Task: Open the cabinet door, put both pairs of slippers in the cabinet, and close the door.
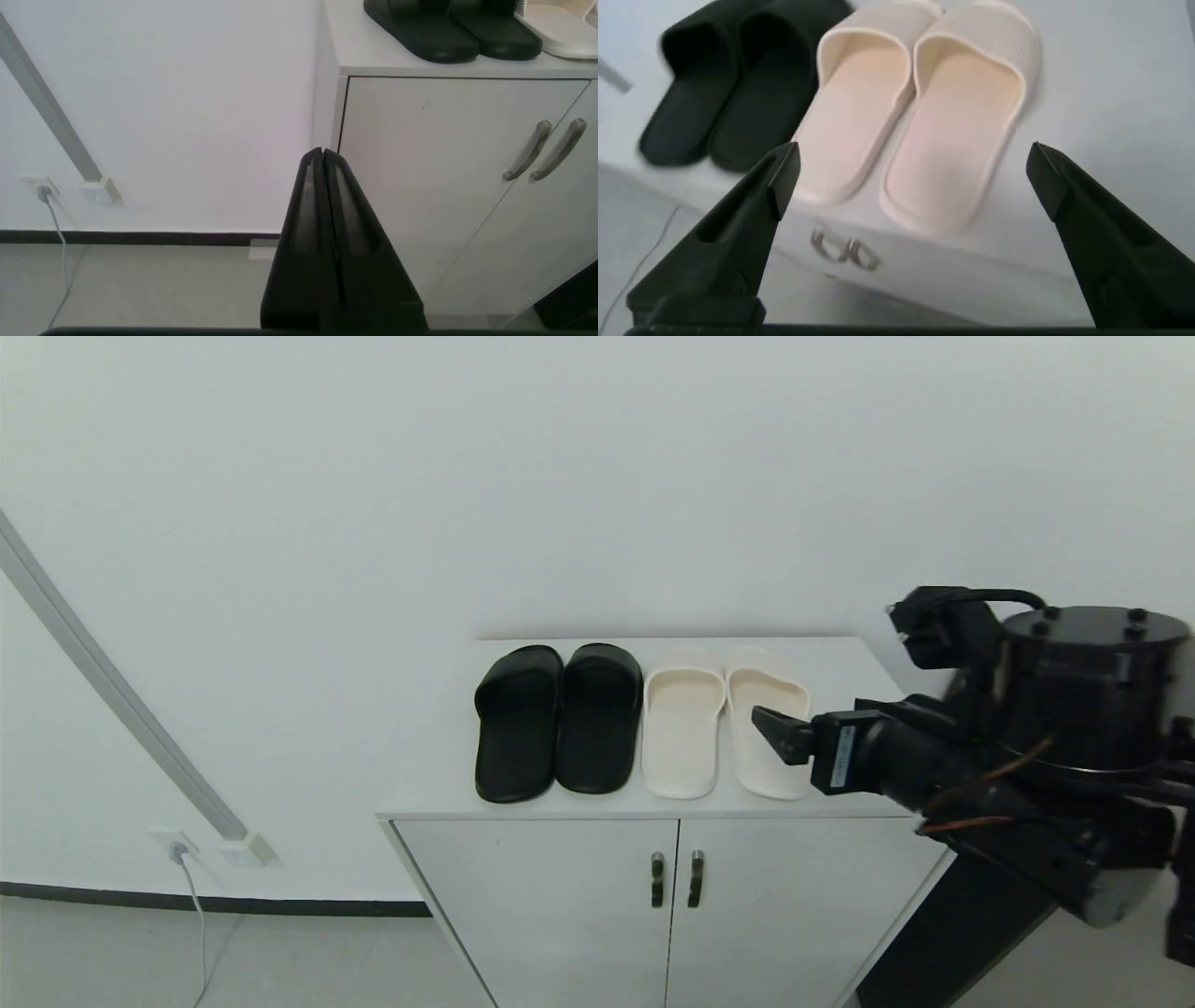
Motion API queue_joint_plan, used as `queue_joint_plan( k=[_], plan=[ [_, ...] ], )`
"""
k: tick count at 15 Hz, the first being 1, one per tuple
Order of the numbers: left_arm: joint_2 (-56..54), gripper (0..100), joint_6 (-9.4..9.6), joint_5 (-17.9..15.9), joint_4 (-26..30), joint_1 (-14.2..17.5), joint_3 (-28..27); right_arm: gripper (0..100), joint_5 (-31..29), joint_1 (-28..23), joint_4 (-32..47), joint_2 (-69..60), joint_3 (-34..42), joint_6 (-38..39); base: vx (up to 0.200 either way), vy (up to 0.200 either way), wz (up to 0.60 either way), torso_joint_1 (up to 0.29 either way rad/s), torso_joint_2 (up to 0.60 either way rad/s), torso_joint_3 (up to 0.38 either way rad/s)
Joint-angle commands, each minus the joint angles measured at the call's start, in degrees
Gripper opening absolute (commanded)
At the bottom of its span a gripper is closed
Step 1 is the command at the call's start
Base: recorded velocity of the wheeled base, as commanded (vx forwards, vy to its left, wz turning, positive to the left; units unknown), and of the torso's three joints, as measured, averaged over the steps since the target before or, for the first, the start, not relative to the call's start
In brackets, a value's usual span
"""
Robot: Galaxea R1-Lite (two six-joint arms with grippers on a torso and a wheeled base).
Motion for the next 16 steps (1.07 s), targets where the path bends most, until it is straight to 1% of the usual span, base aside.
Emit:
queue_joint_plan(
  k=[1, 2, 3, 4, 6, 9, 10, 13, 16],
  plan=[
    [0.0, 0, -0.02, 0.0, 0.0, 0.0, 0.0, 100, -4.3, 0.9, -0.6, 10.9, -6.6, 0.2, 0.000, 0.000, 0.00, 0.000, 0.00, 0.000],
    [0.0, 0, -0.02, 0.0, 0.0, 0.0, 0.0, 100, -4.3, 0.9, -0.6, 10.9, -6.6, 0.2, 0.000, 0.000, 0.00, 0.000, 0.00, 0.000],
    [0.0, 0, -0.02, 0.0, 0.0, 0.0, 0.0, 100, -7.2, 0.8, -0.6, 15.1, -10.6, 0.7, 0.000, 0.000, 0.00, 0.000, 0.00, 0.000],
    [0.0, 0, -0.02, 0.0, 0.0, 0.0, 0.0, 100, -8.4, 0.7, -0.6, 18.5, -13.7, 1.5, 0.000, 0.000, 0.00, 0.000, 0.00, 0.000],
    [0.0, 0, -0.02, 0.0, 0.0, 0.0, 0.0, 100, -9.5, 0.3, -0.5, 21.6, -17.3, 1.7, 0.000, 0.000, 0.00, 0.000, 0.00, 0.000],
    [0.0, 0, -0.02, 0.0, 0.0, 0.0, 0.0, 100, -9.8, -1.5, -0.3, 24.4, -20.5, 1.5, 0.000, 0.000, 0.00, 0.000, 0.00, 0.000],
    [0.0, 0, -0.02, 0.0, 0.0, 0.0, 0.0, 100, -10.0, -2.4, -0.3, 27.0, -23.0, 1.4, 0.000, 0.000, 0.00, 0.000, 0.00, 0.000],
    [0.0, 0, -0.02, 0.0, 0.0, 0.0, 0.0, 100, -9.9, -4.6, 0.0, 30.1, -27.6, -0.2, 0.000, 0.000, 0.00, 0.000, 0.00, 0.000],
    [0.0, 0, -0.02, 0.0, 0.0, 0.0, 0.0, 100, -9.8, -5.5, 2.6, 32.3, -31.9, -0.6, 0.000, 0.000, 0.00, 0.000, 0.00, 0.000]
  ],
)
